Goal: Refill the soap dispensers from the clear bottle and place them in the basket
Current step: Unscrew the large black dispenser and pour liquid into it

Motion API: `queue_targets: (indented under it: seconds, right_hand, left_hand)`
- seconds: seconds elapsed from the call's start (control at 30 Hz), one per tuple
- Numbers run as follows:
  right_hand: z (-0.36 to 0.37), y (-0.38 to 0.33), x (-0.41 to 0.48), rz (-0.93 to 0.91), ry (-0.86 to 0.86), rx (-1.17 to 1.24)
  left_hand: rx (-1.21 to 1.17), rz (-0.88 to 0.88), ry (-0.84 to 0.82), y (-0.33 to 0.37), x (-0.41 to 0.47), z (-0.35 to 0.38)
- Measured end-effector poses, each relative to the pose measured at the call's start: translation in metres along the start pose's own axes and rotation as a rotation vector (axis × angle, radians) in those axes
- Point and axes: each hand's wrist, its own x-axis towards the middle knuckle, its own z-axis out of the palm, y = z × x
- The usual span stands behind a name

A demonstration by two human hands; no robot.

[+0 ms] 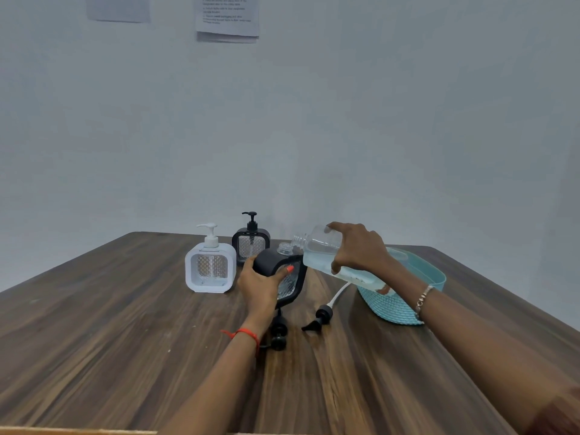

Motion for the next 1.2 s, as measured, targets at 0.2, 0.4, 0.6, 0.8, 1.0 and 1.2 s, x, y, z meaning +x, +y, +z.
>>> queue_targets:
  seconds: [0.2, 0.4, 0.6, 0.8, 1.0, 1.2]
  right_hand:
    - [0.003, 0.003, 0.007, 0.022, 0.017, 0.107]
    - [0.009, 0.009, 0.014, 0.039, 0.087, 0.38]
    - [0.021, 0.017, 0.024, 0.144, 0.15, 0.93]
    - [0.046, 0.023, 0.038, 0.197, 0.142, 1.346]
    - [0.079, 0.026, 0.05, 0.166, 0.065, 1.373]
    - [0.101, 0.035, 0.058, 0.151, -0.014, 1.394]
  left_hand:
    - [-0.056, -0.025, -0.005, 0.001, 0.004, -0.003]
    - [-0.11, -0.041, -0.03, 0.004, 0.015, -0.012]
    - [-0.124, -0.053, -0.035, 0.0, 0.029, -0.022]
    - [-0.124, -0.051, -0.03, -0.006, 0.04, -0.03]
    - [-0.12, -0.058, -0.053, -0.013, 0.047, -0.033]
    - [-0.154, -0.07, -0.063, -0.021, 0.052, -0.033]
